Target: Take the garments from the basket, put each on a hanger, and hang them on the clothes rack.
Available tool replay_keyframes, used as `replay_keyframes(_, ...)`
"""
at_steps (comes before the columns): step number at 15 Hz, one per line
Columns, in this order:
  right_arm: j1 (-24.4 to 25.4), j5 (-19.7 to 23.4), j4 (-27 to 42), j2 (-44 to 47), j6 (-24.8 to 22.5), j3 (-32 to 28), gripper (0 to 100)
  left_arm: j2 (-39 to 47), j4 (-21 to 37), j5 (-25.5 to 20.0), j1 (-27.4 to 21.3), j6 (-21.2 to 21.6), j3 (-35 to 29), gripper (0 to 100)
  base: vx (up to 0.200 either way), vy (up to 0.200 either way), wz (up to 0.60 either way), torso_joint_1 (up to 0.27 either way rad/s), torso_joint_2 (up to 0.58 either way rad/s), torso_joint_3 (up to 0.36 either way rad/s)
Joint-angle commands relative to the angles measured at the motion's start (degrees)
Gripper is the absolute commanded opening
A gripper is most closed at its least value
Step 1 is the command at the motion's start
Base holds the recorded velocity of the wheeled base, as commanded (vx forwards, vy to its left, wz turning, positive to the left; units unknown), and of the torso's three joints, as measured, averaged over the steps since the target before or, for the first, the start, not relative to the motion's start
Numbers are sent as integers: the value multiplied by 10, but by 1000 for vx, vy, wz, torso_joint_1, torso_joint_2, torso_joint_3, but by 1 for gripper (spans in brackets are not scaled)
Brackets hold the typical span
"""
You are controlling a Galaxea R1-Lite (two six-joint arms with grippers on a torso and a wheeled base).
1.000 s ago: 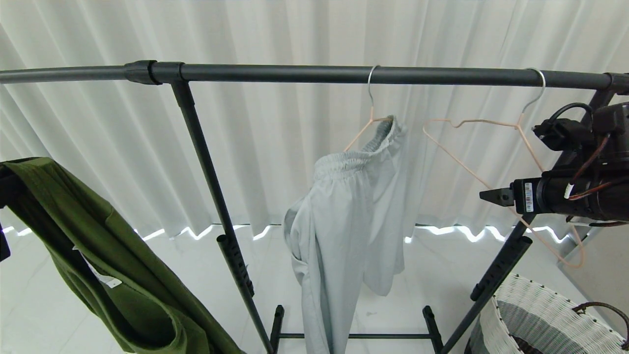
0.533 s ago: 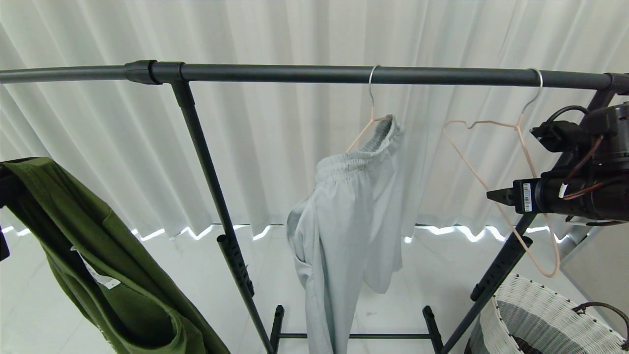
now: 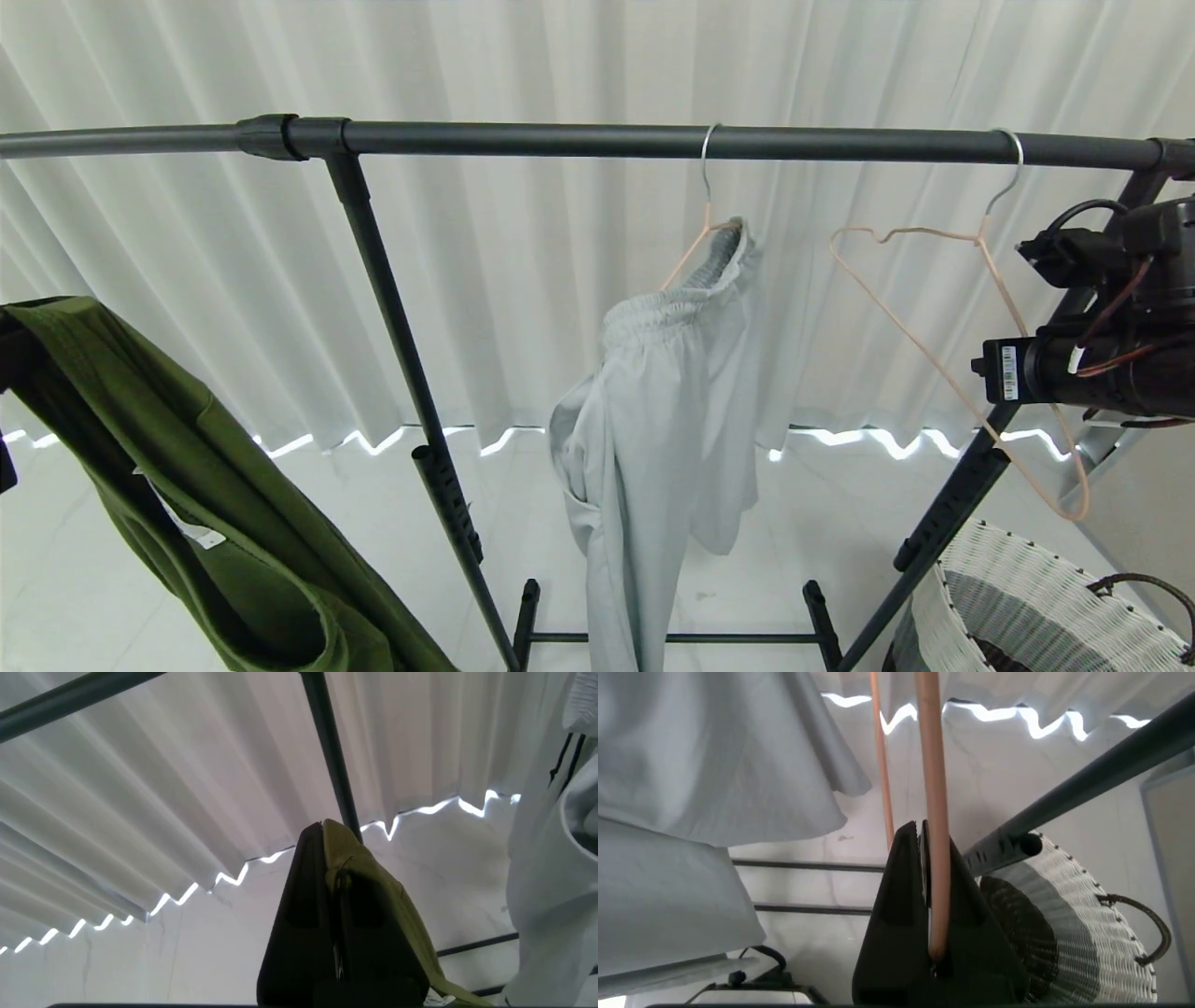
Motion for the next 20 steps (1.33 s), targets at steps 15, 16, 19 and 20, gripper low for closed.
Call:
replay_keyframes(15, 3, 4, 10, -185, -1, 93, 0, 4, -3, 0, 0, 29, 9, 0, -40, 0, 0, 1, 0, 1)
replay_keyframes(16, 3, 4, 10, -185, -1, 93, 0, 4, -3, 0, 0, 29, 9, 0, -200, 0, 0, 2, 2, 2)
replay_keyframes(19, 4, 5, 11, -211, -4, 123, 0, 5, -3, 0, 0, 29, 9, 0, -200, 0, 0, -7, 1, 5)
replay_keyframes(20, 5, 5, 11, -215, -5, 129, 0, 5, -3, 0, 0, 29, 9, 0, -200, 0, 0, -2, 2, 2)
